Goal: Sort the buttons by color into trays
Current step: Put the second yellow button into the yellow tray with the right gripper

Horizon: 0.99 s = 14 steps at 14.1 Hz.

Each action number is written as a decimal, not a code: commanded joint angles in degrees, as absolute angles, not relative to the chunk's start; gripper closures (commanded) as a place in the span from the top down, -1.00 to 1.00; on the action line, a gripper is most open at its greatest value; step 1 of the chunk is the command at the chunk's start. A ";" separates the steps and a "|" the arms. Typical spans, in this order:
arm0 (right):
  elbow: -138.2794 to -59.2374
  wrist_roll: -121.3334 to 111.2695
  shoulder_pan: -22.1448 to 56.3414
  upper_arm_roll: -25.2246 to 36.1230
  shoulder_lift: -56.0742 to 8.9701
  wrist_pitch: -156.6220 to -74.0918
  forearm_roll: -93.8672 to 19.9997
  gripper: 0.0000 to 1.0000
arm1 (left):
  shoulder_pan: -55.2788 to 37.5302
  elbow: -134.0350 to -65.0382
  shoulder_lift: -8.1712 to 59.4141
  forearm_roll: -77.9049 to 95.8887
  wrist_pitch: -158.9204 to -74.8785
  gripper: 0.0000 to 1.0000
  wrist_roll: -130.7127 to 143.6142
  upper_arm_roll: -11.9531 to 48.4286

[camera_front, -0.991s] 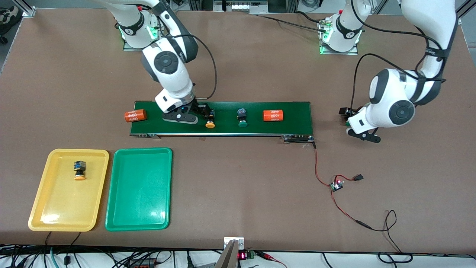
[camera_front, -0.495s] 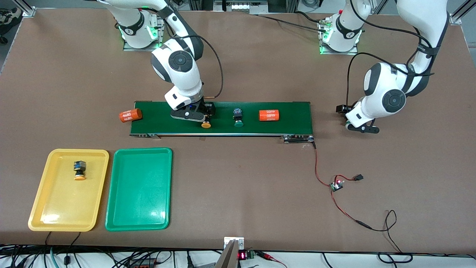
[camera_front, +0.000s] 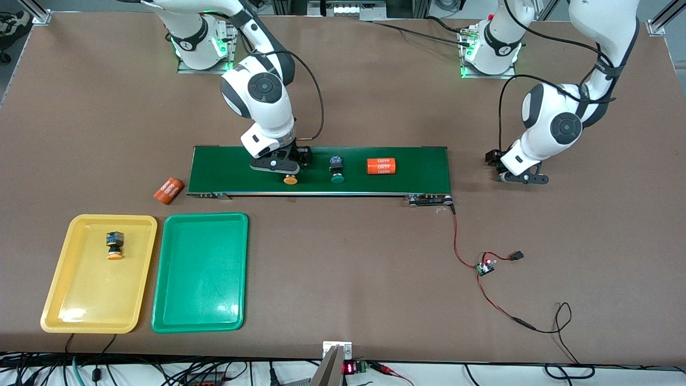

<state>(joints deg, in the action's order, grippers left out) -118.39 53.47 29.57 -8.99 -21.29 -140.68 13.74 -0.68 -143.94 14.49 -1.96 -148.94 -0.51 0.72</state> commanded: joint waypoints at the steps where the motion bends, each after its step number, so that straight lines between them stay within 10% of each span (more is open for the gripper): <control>1: -118.74 53.88 29.09 -9.40 -22.24 -141.07 15.73 -0.20 | -0.97 -145.37 13.36 -1.49 -150.21 0.26 -0.87 0.53; 4: -118.30 52.56 28.13 -9.40 -21.62 -140.63 15.64 -1.00 | -0.97 -144.93 12.92 -1.49 -149.59 -0.45 -0.88 0.53; 14: -102.67 25.37 12.25 -8.53 -20.47 -123.14 5.56 -1.00 | -2.63 -128.96 11.07 -1.06 -128.08 -0.59 -0.35 2.54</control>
<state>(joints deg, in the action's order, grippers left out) -106.31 34.37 17.21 -8.13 -18.88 -125.61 9.95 -1.43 -134.44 11.60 -1.96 -134.12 -0.51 1.23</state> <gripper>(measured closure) 0.665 0.595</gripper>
